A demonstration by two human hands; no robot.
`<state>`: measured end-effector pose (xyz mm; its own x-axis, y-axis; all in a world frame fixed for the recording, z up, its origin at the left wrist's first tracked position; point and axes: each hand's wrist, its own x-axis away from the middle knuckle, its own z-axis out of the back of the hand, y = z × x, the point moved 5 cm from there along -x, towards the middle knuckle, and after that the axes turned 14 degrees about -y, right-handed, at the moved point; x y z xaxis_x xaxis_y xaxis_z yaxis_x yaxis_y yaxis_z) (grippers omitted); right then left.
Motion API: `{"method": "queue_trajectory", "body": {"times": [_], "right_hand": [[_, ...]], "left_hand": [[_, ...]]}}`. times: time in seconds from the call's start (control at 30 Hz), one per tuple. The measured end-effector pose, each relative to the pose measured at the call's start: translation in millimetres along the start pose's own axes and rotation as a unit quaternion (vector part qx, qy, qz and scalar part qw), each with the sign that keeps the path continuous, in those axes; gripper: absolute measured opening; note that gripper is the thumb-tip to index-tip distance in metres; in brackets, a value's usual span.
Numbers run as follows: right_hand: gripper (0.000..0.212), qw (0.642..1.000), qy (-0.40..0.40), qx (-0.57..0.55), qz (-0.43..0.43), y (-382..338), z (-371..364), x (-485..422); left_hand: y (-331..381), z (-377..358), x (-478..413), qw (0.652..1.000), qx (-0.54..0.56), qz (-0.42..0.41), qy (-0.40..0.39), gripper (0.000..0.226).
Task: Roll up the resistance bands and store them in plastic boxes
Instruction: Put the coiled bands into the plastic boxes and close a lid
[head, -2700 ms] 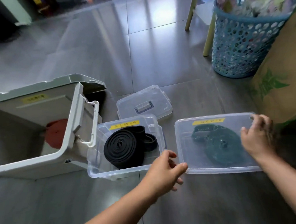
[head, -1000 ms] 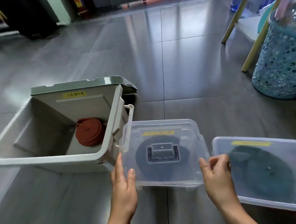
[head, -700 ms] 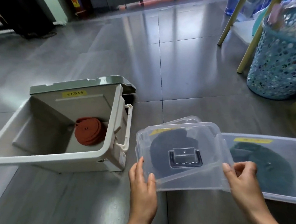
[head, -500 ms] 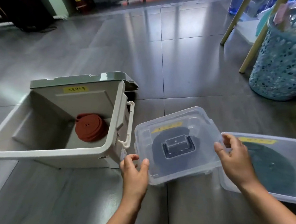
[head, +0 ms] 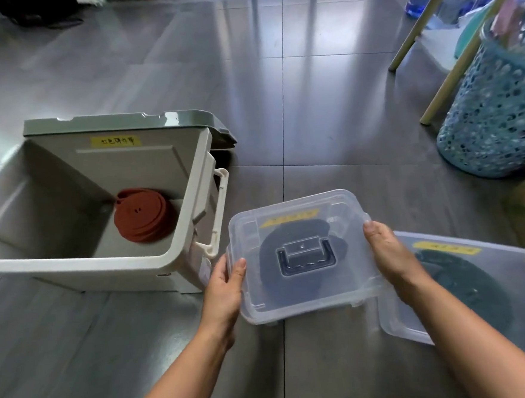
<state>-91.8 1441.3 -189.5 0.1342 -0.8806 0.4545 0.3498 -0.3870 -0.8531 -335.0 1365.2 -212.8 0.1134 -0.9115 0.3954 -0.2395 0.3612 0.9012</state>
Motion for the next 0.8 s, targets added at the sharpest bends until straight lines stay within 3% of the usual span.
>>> {"method": "queue_trajectory", "body": {"times": [0.17,0.27,0.53,0.63,0.8], "right_hand": [[0.029,0.998,0.016,-0.050,-0.025,25,-10,20],[0.033,0.994,0.038,0.093,-0.040,26,-7,24],[0.038,0.995,0.073,0.072,-0.021,41,-4,17],[0.028,0.992,0.057,0.110,-0.035,39,0,16],[0.034,0.985,-0.015,0.164,-0.046,22,7,7]], "left_hand": [[1,0,-6,0.998,0.065,0.017,-0.006,0.015],[3,3,-6,0.997,0.074,0.025,0.001,0.017],[2,-5,-8,0.999,0.027,0.015,-0.016,0.025],[2,-3,-9,0.997,0.049,0.045,-0.033,0.027],[-3,14,-11,0.985,0.055,0.152,-0.053,0.049]]}}
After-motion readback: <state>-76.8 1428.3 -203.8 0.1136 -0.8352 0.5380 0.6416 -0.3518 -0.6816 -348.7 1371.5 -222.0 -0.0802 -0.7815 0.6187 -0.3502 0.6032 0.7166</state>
